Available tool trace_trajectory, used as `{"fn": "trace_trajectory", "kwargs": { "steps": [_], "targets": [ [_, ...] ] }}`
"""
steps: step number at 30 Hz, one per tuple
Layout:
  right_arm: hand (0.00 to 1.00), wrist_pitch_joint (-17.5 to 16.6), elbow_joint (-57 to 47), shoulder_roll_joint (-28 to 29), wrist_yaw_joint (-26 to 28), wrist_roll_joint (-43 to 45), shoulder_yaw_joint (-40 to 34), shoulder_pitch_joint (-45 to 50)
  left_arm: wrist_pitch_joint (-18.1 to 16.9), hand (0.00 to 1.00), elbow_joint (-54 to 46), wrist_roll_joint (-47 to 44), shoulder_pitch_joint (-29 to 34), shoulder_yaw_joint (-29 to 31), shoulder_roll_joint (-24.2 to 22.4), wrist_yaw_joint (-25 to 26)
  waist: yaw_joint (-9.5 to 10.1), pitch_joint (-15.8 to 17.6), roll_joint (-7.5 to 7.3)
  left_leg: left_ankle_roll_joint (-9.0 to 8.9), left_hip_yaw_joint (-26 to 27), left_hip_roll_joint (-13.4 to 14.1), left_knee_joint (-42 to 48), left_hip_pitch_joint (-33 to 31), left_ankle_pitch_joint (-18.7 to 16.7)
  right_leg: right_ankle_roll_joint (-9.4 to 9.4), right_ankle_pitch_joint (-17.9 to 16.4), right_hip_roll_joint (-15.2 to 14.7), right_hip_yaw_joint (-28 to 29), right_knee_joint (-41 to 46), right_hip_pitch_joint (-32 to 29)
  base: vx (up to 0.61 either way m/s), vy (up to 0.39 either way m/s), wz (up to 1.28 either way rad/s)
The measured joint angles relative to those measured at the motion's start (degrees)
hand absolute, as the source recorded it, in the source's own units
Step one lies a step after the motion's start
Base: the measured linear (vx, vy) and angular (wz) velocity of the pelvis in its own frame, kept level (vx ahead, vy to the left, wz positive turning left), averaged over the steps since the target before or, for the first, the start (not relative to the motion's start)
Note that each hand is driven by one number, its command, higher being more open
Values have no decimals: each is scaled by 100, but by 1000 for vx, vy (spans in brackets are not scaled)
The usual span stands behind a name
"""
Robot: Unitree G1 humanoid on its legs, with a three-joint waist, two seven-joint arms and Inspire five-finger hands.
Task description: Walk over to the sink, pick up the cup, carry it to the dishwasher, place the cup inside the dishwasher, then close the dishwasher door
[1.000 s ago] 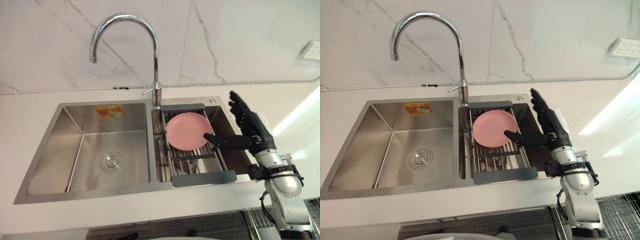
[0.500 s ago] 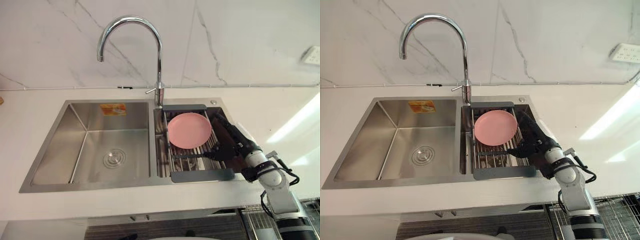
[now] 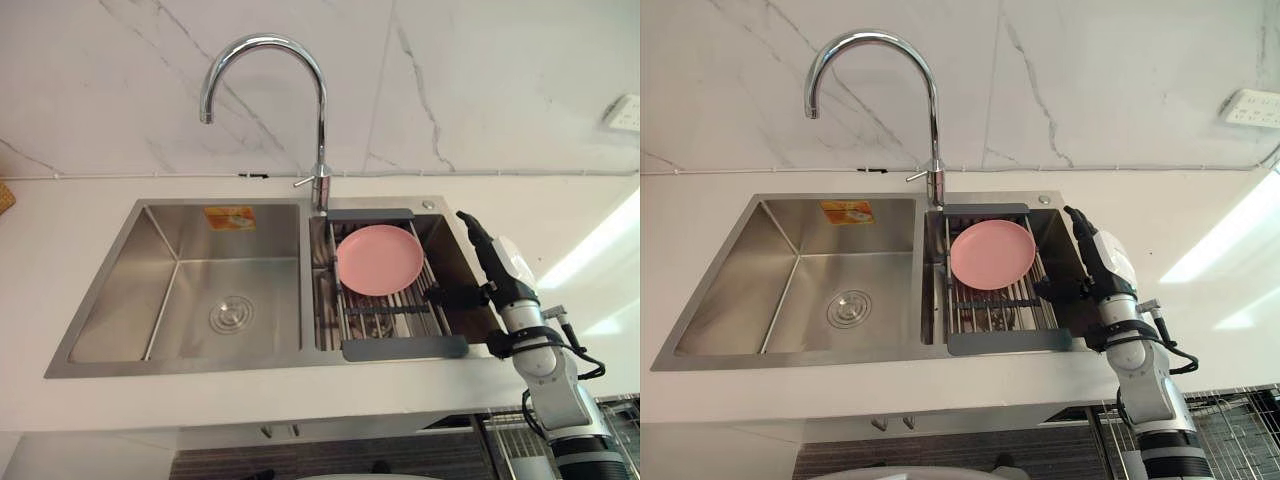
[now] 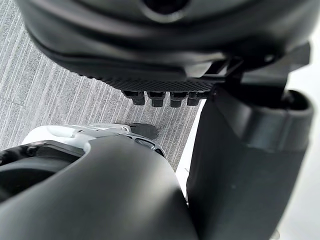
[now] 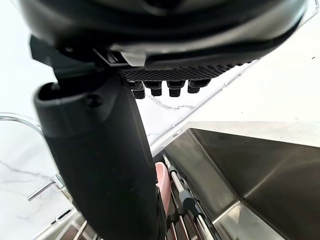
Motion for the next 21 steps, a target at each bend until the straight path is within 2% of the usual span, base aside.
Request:
{"fn": "trace_trajectory", "kwargs": {
  "steps": [7, 21],
  "targets": [
    [100, 1, 82, 126, -185, -6, 0, 0, 0, 100, -21, 2, 12, -6, -9, 0, 18, -14, 19, 3, -112, -7, -54, -5, 60, 0, -1, -6, -97, 0, 35, -43, -25, 7],
    [100, 91, 378, 137, -171, -178, 15, -20, 73, 100, -124, -13, 35, -2, -40, -9, 123, -50, 57, 6, -210, -10, -100, -44, 117, -1, -2, -7, -204, -4, 34, -36, -22, 3]
  ]
}}
